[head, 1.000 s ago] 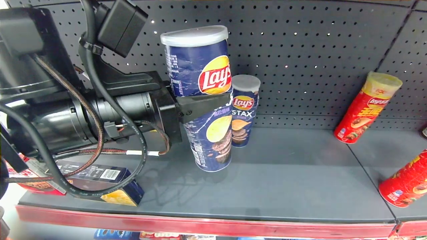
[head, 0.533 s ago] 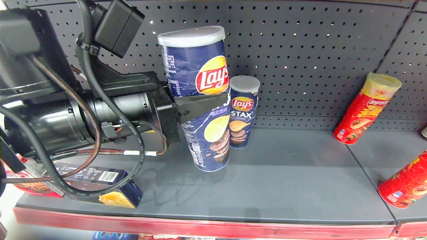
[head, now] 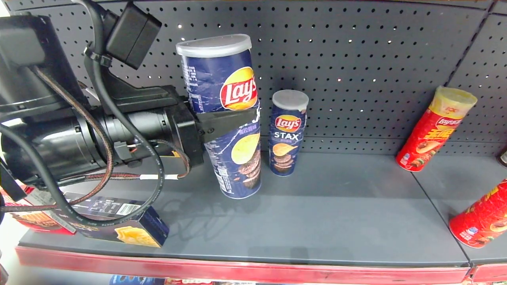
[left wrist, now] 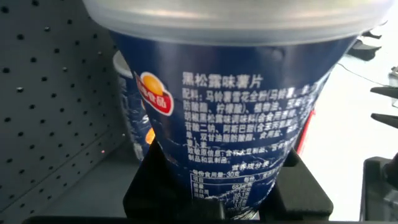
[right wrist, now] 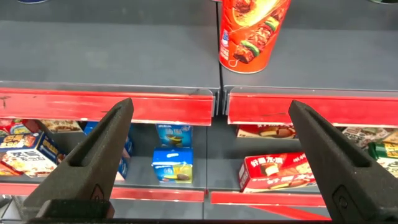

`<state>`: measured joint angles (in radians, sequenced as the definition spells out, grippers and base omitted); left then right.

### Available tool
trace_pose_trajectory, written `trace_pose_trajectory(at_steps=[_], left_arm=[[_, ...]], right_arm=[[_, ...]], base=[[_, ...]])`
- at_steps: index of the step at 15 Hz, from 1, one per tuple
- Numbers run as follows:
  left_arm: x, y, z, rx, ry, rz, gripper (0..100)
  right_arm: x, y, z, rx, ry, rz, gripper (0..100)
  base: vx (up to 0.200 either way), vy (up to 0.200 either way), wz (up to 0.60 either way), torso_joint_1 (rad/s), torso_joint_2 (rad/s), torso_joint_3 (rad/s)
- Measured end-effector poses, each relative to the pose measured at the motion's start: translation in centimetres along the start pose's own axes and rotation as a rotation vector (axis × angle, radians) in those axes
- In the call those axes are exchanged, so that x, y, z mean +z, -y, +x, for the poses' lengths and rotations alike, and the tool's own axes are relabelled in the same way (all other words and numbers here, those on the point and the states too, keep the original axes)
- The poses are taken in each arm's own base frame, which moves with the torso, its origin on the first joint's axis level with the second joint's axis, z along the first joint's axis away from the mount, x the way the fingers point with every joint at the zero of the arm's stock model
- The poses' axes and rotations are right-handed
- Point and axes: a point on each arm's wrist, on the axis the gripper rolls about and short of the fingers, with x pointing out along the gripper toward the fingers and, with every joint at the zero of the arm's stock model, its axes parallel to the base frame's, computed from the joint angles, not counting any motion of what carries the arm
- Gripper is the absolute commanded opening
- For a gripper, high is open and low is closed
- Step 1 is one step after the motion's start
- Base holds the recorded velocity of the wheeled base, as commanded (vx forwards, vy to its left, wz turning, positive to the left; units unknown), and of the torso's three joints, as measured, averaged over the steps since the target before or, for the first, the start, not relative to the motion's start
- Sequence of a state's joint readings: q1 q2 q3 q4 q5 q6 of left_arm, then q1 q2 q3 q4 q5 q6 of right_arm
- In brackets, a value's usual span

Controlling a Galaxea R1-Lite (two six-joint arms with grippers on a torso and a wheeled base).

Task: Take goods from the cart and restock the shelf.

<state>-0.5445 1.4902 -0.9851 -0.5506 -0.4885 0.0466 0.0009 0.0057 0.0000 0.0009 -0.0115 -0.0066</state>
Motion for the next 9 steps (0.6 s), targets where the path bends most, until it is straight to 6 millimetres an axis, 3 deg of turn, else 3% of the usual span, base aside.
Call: trace_pose_trajectory(at_steps=[6,9], left_arm=[[-0.3,-0.7,-0.8,0.060,-0.028,-0.014,0],[-0.2,-1.0,-1.1,0.072,-0.037,-0.040,0]], right_arm=[[0.1,0.0,0.0,0.008,-0.004,0.001,100],[3.8,-0.1,-0.6,0.067,0.069,0.071,100]], base=[[0.000,0.000,0.00,0.000,0.00,0.000],[0.000,0.000,0.00,0.000,0.00,0.000]])
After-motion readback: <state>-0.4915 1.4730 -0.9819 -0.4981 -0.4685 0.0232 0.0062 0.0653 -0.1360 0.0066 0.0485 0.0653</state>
